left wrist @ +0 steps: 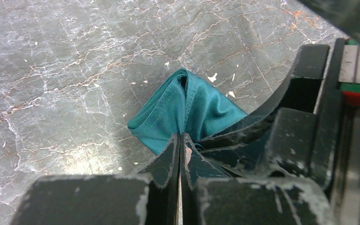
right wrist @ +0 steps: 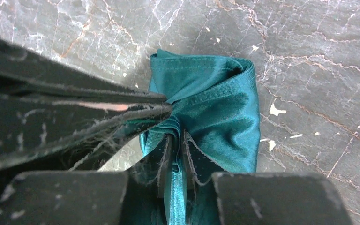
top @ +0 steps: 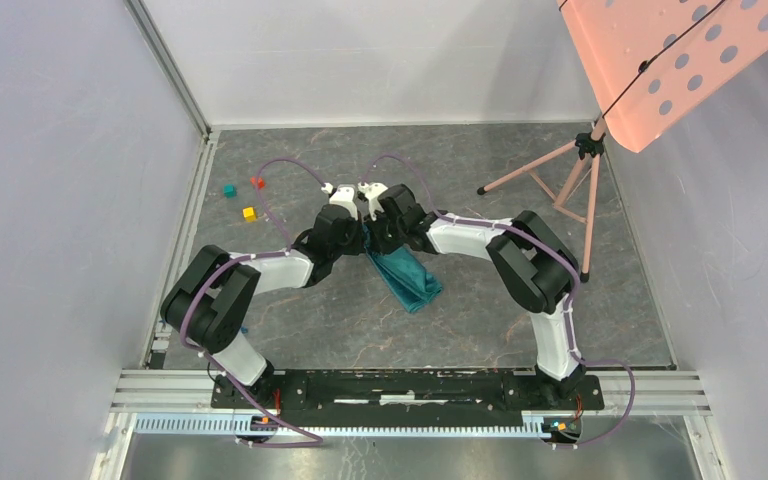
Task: Fold the napkin into a case and place the utensils inside
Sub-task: Grasp the top corner of the smaller rectangle folded napkin from the folded napkin.
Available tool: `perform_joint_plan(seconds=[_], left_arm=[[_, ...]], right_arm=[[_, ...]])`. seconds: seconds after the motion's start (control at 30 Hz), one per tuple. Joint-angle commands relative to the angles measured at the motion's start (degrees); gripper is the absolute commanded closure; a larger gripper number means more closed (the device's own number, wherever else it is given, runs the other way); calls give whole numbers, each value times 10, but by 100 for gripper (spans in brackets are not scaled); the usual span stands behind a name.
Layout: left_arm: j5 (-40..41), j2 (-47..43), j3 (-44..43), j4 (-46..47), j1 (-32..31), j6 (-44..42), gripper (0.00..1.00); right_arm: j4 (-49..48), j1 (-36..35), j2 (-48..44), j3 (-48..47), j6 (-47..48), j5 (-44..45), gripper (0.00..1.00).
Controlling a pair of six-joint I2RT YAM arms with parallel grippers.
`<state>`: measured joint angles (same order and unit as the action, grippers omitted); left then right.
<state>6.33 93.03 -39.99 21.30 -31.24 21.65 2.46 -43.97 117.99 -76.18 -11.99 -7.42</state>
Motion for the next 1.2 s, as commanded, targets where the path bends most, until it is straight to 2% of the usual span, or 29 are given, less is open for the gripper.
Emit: perform_joint_plan(seconds=[0.0, 0.23, 0.43, 0.53, 0.7, 0.8, 0.97, 1.0, 1.07, 1.17], left_arm=[[8, -22, 2, 12, 2, 24, 98], [5, -18, 1, 10, 5, 25, 98], [3, -18, 0, 10, 5, 26, 98], [0, -17, -1, 10, 6, 26, 98], [-12, -16, -2, 12, 6, 29, 98], [-23, -12, -4, 13, 6, 40, 98], [-21, -2, -4, 0, 10, 80, 97], [-23, 0, -1, 1, 12, 87, 96], [-24, 1, 3, 3, 14, 94, 94], [-24, -4, -3, -21, 18, 98, 82]], right_arm=[[-41, 11, -42, 28, 34, -44, 82], [-56, 18, -73, 56, 42, -51, 69], [-69, 19, -57, 47, 40, -61, 66], [-78, 19, -34, 32, 27, -74, 69], [-127, 17, -4, 37, -21, -80, 88], [-166, 16, 28, 27, -96, -87, 97], [-421, 23, -3, 138, -255, -112, 93], [-436, 26, -4, 138, -268, -120, 91], [-383, 30, 10, 106, -259, -140, 89], [-355, 34, -2, 123, -243, -146, 82]])
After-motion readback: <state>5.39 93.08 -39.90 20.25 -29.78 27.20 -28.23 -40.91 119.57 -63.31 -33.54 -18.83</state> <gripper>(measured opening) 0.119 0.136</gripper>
